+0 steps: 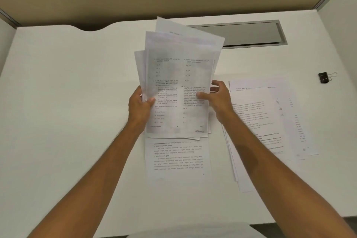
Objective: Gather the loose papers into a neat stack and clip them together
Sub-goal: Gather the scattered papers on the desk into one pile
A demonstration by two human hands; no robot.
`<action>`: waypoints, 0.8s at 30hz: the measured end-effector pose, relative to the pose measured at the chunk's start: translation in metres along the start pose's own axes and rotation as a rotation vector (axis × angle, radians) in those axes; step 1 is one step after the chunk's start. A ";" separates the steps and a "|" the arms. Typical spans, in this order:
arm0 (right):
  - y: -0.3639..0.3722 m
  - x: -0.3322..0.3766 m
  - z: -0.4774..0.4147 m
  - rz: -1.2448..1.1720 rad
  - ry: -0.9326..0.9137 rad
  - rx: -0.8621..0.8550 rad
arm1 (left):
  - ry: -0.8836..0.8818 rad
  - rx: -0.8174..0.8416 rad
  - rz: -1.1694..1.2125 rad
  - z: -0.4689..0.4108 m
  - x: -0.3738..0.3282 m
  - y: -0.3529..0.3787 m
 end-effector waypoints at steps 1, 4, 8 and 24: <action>0.000 0.002 0.001 -0.081 0.005 0.103 | 0.014 0.008 0.042 0.002 -0.005 -0.003; 0.004 0.008 0.013 -0.171 -0.005 0.414 | 0.038 0.039 0.193 0.006 -0.023 -0.010; -0.003 0.032 0.024 -0.240 -0.168 0.410 | 0.087 0.059 0.342 0.010 -0.054 -0.018; -0.016 0.093 0.052 -0.255 -0.479 0.181 | 0.295 0.109 0.341 0.044 -0.132 -0.026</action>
Point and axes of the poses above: each hand's wrist, its own z-axis away from the middle knuckle, its own y-axis out of the palm, x = y × z, the point moved 7 cm from there along -z, towards the middle knuckle, and after that the axes turned 9 degrees about -x, right-handed, at the moved point
